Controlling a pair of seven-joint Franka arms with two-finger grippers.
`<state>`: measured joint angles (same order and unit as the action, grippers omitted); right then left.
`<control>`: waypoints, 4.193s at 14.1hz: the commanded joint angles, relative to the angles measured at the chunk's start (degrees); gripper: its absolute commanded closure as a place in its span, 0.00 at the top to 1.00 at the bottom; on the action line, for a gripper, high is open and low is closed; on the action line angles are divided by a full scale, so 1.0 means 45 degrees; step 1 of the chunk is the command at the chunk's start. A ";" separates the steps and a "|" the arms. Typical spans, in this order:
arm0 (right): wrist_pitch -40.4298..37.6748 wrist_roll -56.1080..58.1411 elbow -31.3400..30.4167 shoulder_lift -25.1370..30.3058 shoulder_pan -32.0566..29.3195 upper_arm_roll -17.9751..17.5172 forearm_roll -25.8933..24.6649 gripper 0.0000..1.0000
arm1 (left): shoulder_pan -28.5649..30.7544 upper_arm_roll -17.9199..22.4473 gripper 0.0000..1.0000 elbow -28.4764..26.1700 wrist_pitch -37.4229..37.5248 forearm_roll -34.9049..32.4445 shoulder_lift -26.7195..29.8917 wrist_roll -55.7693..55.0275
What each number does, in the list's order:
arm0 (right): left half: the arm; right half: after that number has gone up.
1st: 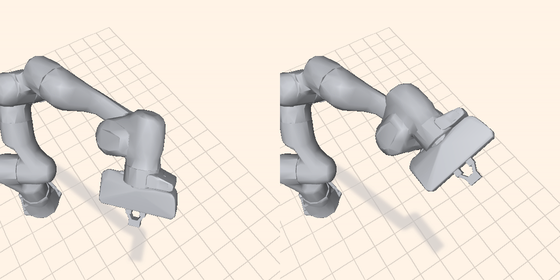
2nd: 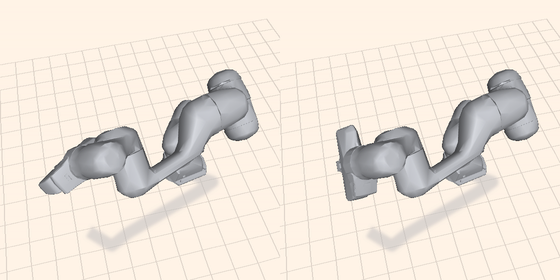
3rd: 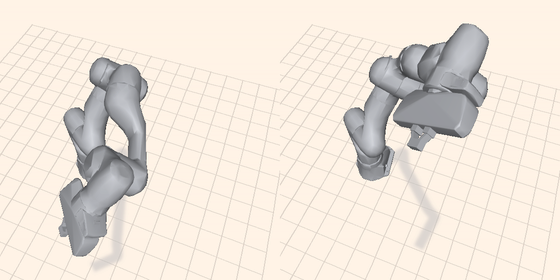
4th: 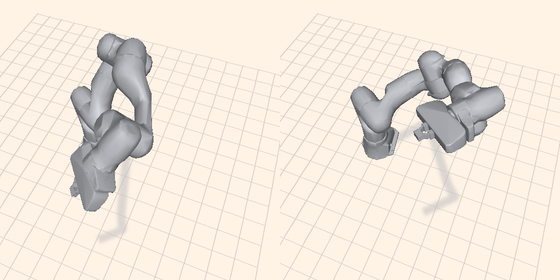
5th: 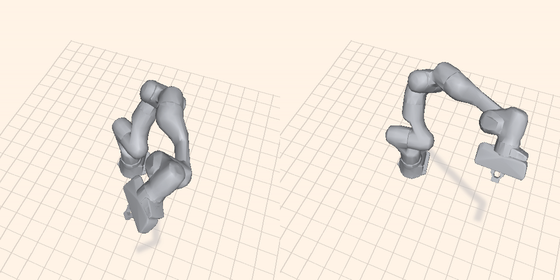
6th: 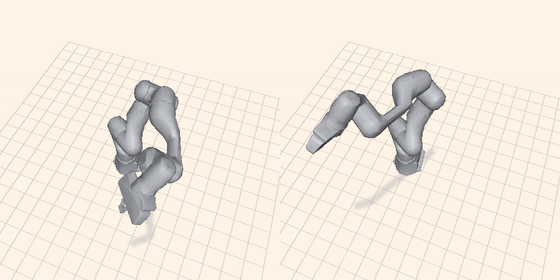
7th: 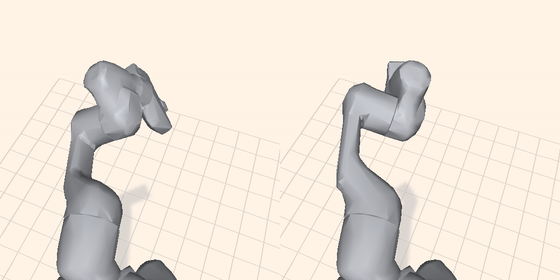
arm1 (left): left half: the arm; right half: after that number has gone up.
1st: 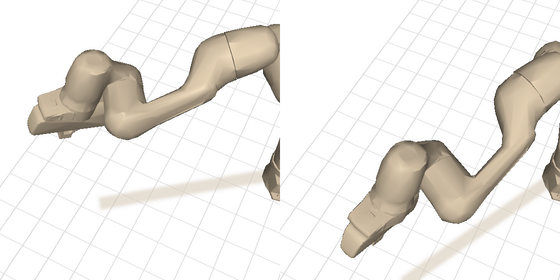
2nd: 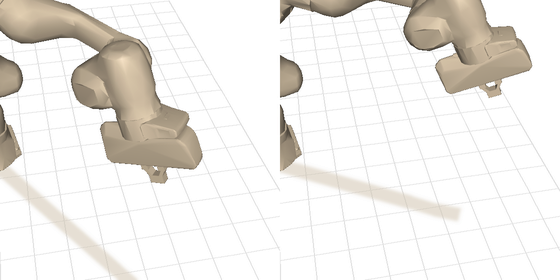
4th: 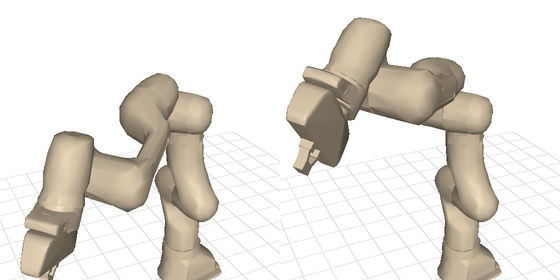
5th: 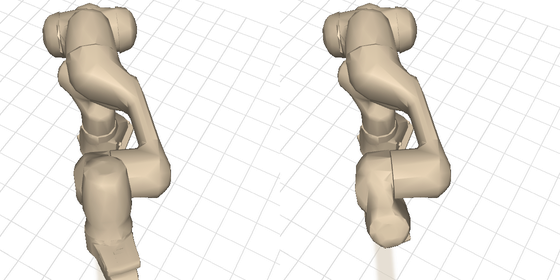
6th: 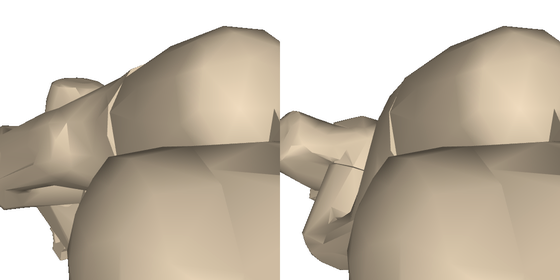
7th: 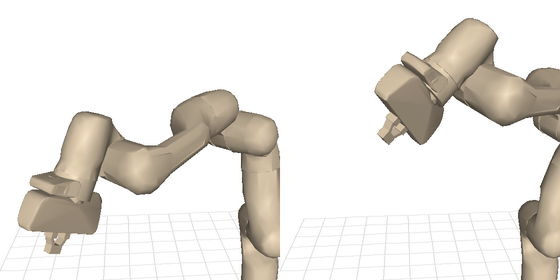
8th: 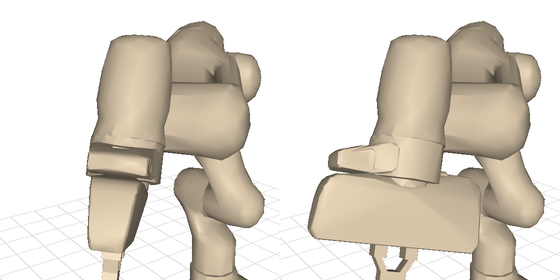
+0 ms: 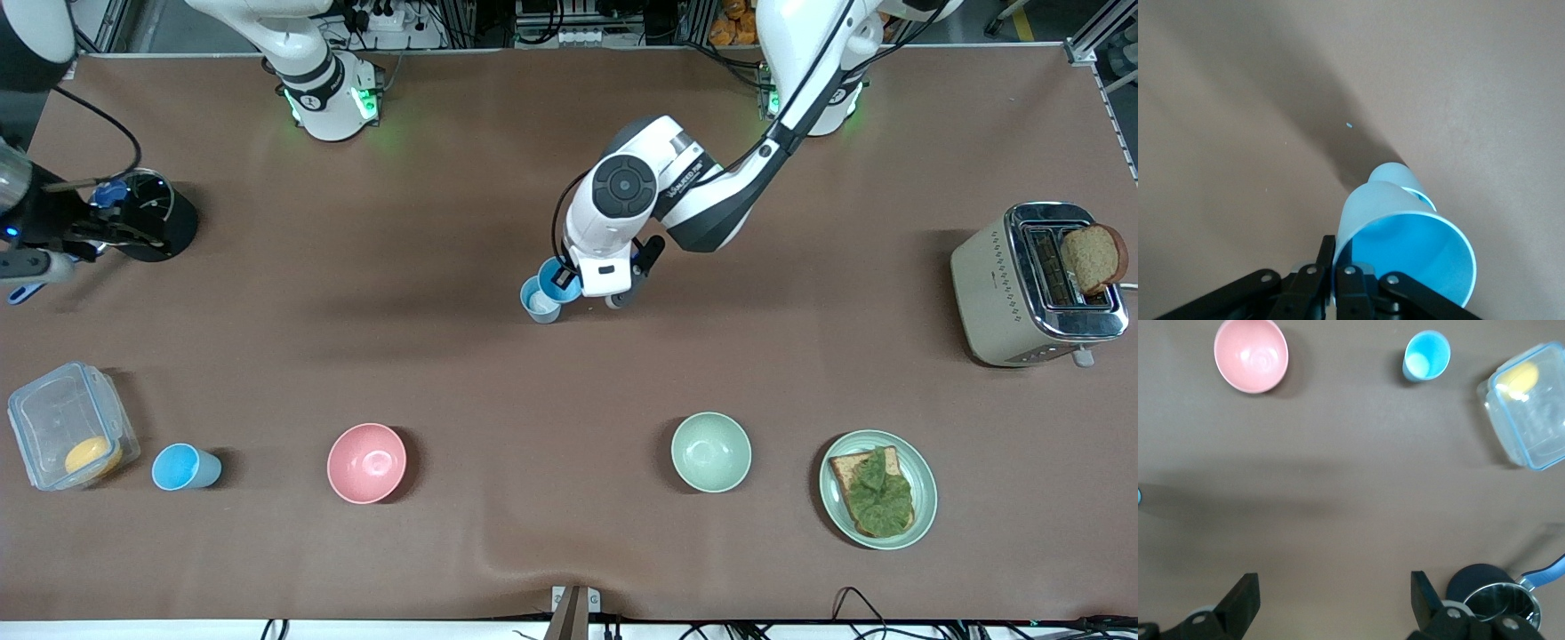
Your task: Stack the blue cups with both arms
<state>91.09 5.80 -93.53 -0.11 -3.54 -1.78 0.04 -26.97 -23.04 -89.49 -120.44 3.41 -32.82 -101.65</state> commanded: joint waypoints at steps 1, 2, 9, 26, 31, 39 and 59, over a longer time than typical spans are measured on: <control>-0.0630 -0.0059 0.0198 0.0355 -0.0463 -0.0446 0.0069 1.00 | -0.0528 0.0256 0.00 0.0764 0.0143 -0.0542 -0.0694 -0.0691; -0.0613 -0.0137 0.0101 0.0452 -0.0366 -0.0271 0.0088 1.00 | -0.0568 0.0354 0.00 0.0881 0.0124 -0.0562 -0.0734 -0.0750; -0.0281 -0.0118 0.0099 0.0376 0.0573 0.0415 0.0069 1.00 | -0.0822 0.0374 0.00 0.1467 0.0085 -0.0563 -0.1203 -0.1336; -0.0398 0.0019 0.0081 0.0356 0.0377 0.0395 0.0127 1.00 | -0.0728 0.0921 1.00 0.1390 0.0589 -0.1441 -0.0854 0.1173; -0.0398 0.0019 0.0100 0.0356 0.0397 0.0395 0.0127 1.00 | 0.1128 0.0921 1.00 0.1351 0.1784 -0.3115 -0.0500 0.5844; -0.0417 -0.0020 0.0080 0.0356 0.0397 0.0395 0.0186 1.00 | 0.3879 0.0902 1.00 0.1428 0.2096 -0.4937 0.0164 1.2035; -0.0456 -0.0020 0.0080 0.0356 0.0377 0.0395 0.0244 1.00 | 0.4998 0.5453 1.00 0.2244 0.8907 -0.1401 0.6571 2.1985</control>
<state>89.23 5.65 -92.79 0.95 -1.85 -0.09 0.28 -2.65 0.59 -83.10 -85.43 -3.27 -3.41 -2.24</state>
